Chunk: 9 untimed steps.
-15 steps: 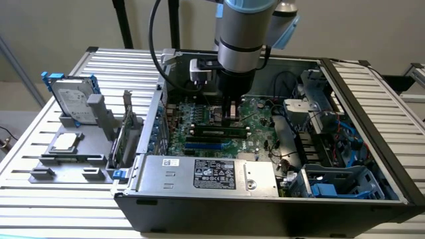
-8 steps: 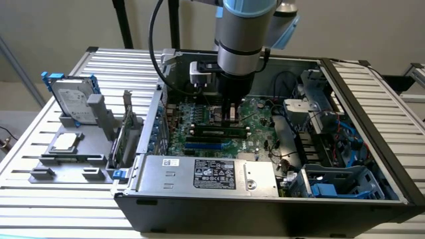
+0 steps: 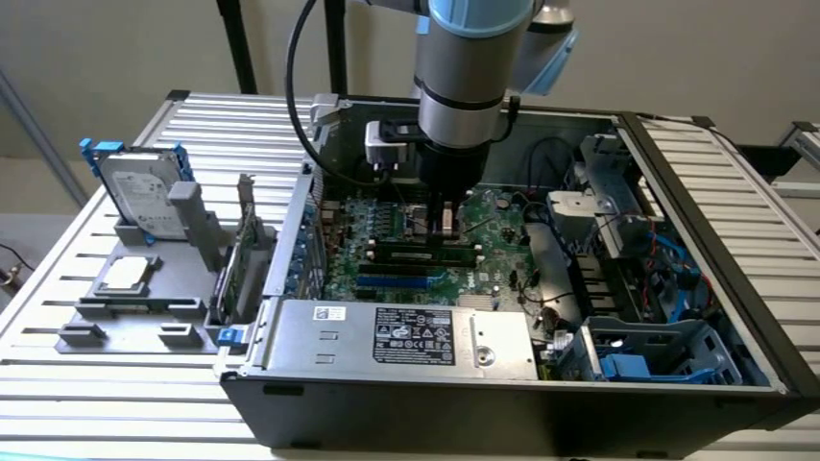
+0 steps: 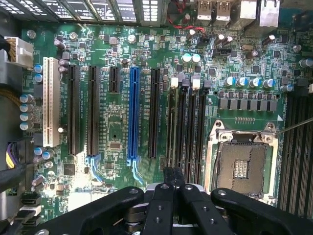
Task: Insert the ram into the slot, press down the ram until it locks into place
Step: 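Press down the ram until it locks into place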
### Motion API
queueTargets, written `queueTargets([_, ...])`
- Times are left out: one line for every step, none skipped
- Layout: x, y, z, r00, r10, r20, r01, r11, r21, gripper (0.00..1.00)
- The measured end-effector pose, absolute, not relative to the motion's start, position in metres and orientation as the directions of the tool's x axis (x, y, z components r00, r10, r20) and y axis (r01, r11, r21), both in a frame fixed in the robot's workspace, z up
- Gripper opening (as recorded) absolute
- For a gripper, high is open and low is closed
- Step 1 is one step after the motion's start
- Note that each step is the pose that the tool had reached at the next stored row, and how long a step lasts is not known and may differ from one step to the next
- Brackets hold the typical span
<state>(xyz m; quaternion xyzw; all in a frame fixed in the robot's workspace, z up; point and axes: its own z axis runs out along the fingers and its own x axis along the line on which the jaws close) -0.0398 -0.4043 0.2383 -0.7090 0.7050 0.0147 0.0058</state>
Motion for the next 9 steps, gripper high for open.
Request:
queueTargets([-0.0399, -0.4042, 0.2383, 0.0, -1.0, -0.029, -1.0, 0.0, 0.013, 0.1])
queueTargets([-0.04, -0.4042, 0.2382, -0.003, -1.0, -0.029, -1.0, 0.003, 0.013, 0.1])
queueTargets([-0.0402, -0.4041, 0.2381, -0.006, -1.0, -0.029, -1.0, 0.006, 0.012, 0.1])
queueTargets([-0.0404, -0.404, 0.238, -0.009, -1.0, -0.029, -1.0, 0.009, 0.012, 0.1])
queueTargets([-0.0405, -0.404, 0.2378, -0.011, -1.0, -0.029, -1.0, 0.011, 0.012, 0.1])
queueTargets([-0.0407, -0.4039, 0.2378, -0.013, -0.999, -0.029, -1.0, 0.013, 0.013, 0.1])
queueTargets([-0.0409, -0.4039, 0.2377, -0.013, -0.999, -0.029, -1.0, 0.013, 0.013, 0.1])
queueTargets([-0.041, -0.4037, 0.2375, -0.013, -0.999, -0.029, -1.0, 0.013, 0.012, 0.1])
queueTargets([-0.0411, -0.4035, 0.2372, -0.013, -0.999, -0.029, -1.0, 0.013, 0.012, 0.1])
